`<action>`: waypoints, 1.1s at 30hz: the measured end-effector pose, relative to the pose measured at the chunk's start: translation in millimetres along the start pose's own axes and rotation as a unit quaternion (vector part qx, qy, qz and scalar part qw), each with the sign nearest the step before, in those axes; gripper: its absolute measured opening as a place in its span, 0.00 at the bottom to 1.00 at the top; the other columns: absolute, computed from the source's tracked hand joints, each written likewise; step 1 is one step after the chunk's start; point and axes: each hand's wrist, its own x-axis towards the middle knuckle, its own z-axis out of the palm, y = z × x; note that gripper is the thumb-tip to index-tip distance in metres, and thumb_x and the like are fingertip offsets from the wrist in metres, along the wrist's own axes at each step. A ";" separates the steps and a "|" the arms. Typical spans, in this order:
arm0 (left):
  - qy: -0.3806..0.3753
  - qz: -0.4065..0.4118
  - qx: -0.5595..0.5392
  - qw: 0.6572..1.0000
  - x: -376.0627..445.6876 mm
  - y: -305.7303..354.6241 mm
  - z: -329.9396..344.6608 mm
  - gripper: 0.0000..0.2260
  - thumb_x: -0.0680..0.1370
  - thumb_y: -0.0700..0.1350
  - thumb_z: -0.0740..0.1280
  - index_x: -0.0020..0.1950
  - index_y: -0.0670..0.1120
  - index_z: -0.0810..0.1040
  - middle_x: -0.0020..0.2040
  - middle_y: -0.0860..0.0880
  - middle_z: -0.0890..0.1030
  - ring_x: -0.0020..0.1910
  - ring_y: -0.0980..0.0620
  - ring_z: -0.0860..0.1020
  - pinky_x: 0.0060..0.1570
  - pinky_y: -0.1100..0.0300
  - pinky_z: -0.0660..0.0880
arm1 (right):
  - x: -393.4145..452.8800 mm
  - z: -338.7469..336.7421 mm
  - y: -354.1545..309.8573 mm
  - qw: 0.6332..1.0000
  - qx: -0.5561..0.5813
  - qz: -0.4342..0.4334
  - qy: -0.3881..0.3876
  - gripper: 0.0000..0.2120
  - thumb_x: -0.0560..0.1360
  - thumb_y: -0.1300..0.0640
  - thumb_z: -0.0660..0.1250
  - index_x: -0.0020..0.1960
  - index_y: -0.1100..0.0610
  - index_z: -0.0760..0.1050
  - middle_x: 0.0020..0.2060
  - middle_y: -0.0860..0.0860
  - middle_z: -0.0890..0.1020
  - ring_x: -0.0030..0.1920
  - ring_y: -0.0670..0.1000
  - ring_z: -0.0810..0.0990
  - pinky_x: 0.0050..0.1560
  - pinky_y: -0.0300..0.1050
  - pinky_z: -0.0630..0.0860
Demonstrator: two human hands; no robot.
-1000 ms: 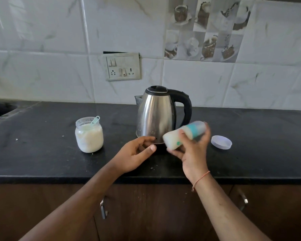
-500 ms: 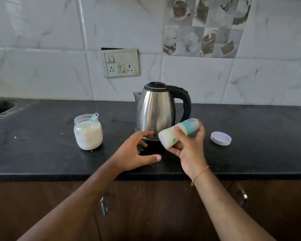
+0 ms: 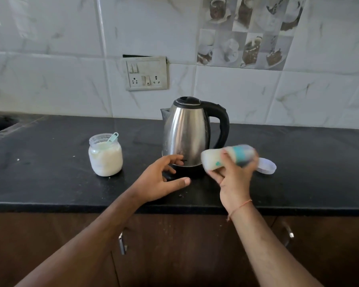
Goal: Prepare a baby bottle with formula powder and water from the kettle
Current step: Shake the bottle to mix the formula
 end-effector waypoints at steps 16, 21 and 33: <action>0.028 -0.020 -0.046 0.998 -1.6 3.6 0.8 0.29 0.77 0.72 0.62 0.71 0.58 0.81 0.61 0.56 0.86 0.62 0.55 0.83 0.65 0.51 0.80 | -4.4 -0.7 -4.3 0.999 -0.031 0.010 -0.039 0.36 0.78 0.61 0.78 0.76 0.38 0.65 0.62 0.52 0.82 0.59 0.59 0.88 0.44 0.59 0.87; 0.025 -0.029 -0.065 0.997 -0.2 7.0 0.5 0.25 0.82 0.68 0.59 0.70 0.55 0.81 0.61 0.59 0.86 0.59 0.63 0.83 0.52 0.70 0.76 | -3.8 -1.2 -3.7 0.999 0.032 -0.014 0.030 0.39 0.78 0.62 0.78 0.78 0.38 0.63 0.64 0.51 0.80 0.62 0.59 0.86 0.44 0.59 0.88; 0.026 -0.039 -0.064 0.997 1.7 2.5 1.5 0.24 0.85 0.64 0.55 0.73 0.54 0.80 0.61 0.57 0.86 0.57 0.60 0.83 0.50 0.71 0.76 | -12.4 6.8 3.4 0.990 -0.089 0.042 -0.096 0.35 0.77 0.62 0.79 0.75 0.40 0.68 0.59 0.52 0.85 0.57 0.57 0.89 0.42 0.59 0.87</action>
